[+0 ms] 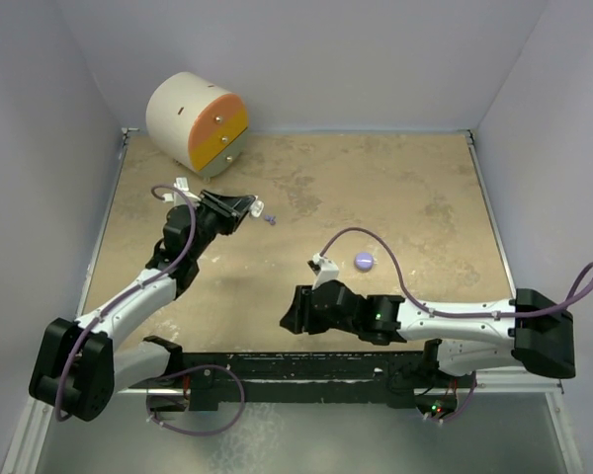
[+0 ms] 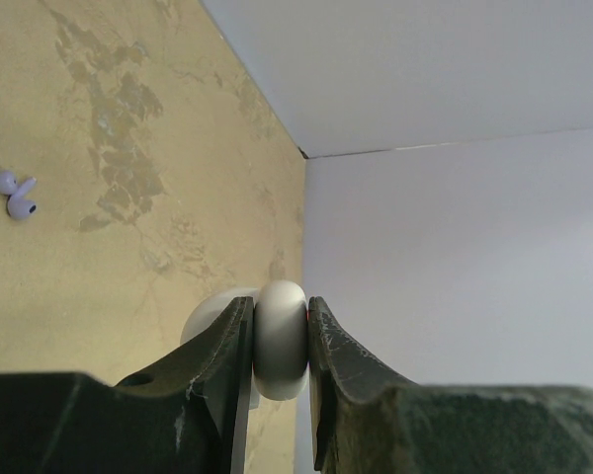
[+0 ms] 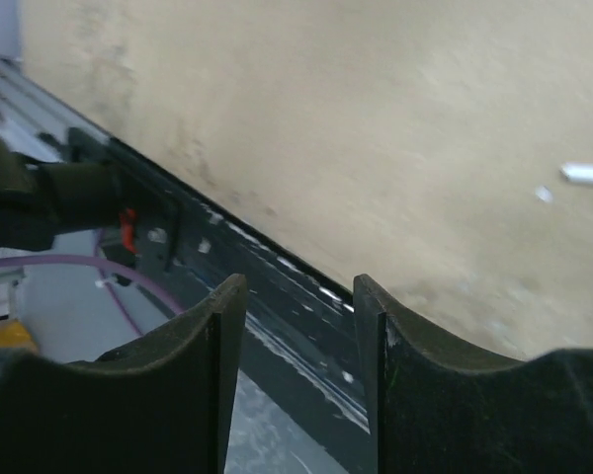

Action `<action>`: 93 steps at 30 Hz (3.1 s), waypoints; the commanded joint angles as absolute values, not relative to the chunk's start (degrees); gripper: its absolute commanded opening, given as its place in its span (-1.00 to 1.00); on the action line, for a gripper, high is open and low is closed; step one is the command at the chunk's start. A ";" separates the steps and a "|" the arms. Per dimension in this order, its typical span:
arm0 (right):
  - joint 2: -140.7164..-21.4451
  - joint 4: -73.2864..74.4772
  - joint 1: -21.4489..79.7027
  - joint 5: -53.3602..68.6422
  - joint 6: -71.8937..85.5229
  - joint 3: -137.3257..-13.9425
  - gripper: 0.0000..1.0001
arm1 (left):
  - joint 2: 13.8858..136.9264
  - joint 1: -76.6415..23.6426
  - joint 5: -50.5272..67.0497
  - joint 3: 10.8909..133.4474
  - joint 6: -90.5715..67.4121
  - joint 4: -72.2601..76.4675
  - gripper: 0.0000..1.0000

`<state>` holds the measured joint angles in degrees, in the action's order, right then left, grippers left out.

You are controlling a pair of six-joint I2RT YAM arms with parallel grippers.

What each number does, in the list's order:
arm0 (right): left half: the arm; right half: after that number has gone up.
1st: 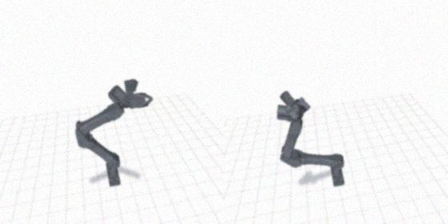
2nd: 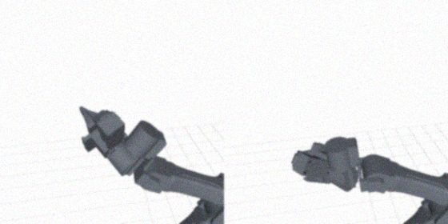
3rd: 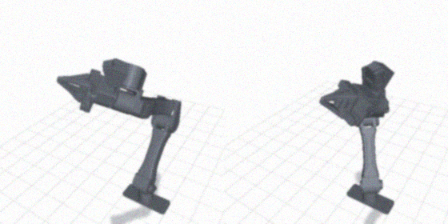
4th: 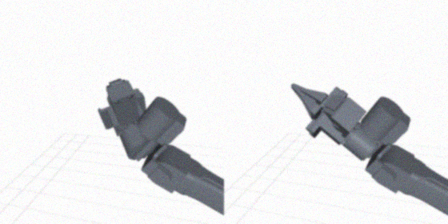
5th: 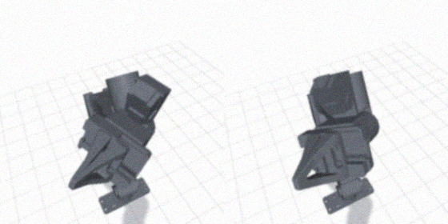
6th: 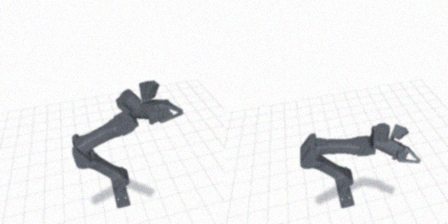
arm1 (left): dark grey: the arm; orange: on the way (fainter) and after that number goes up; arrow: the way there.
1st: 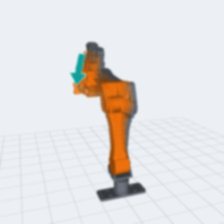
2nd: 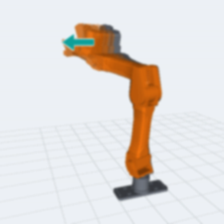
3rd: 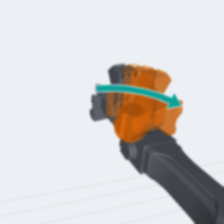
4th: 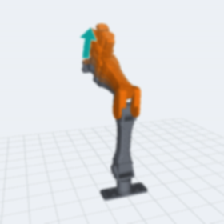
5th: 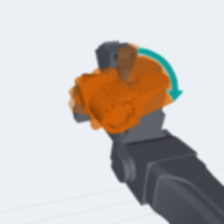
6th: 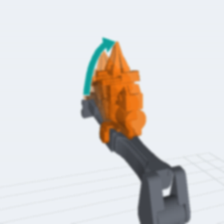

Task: Insert the wireless bluetooth earbuds into the charging case
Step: Adjust the earbud at the center of the board.

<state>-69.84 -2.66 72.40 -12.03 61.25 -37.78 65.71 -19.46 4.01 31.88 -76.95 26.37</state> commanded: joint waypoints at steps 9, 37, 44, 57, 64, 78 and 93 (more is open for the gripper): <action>-59.23 1.03 72.77 -16.09 77.63 -26.08 0.17 | 62.75 -21.27 3.57 32.90 -74.81 23.64 -1.00; -65.44 -2.94 64.50 -17.91 82.42 -25.55 0.56 | 68.72 -21.27 7.36 36.40 -75.16 27.60 -1.00; -66.05 -5.58 61.87 -16.41 80.61 -24.38 0.56 | 70.21 -21.33 7.86 37.28 -74.71 27.69 -1.00; -71.69 -8.86 59.50 -13.93 77.15 -25.72 0.57 | 70.57 -21.21 8.22 36.57 -74.88 28.25 -1.00; -77.12 -12.45 57.69 -13.22 74.01 -28.10 0.57 | 70.74 -20.52 9.00 37.00 -74.56 27.62 -1.00; -91.63 -15.29 51.06 -11.34 61.02 -39.65 0.56 | 69.28 -19.00 7.77 37.47 -73.28 25.23 -1.00; -90.10 6.89 59.08 -20.14 59.94 -46.71 0.54 | 67.03 -18.89 7.27 35.62 -73.82 25.66 -1.00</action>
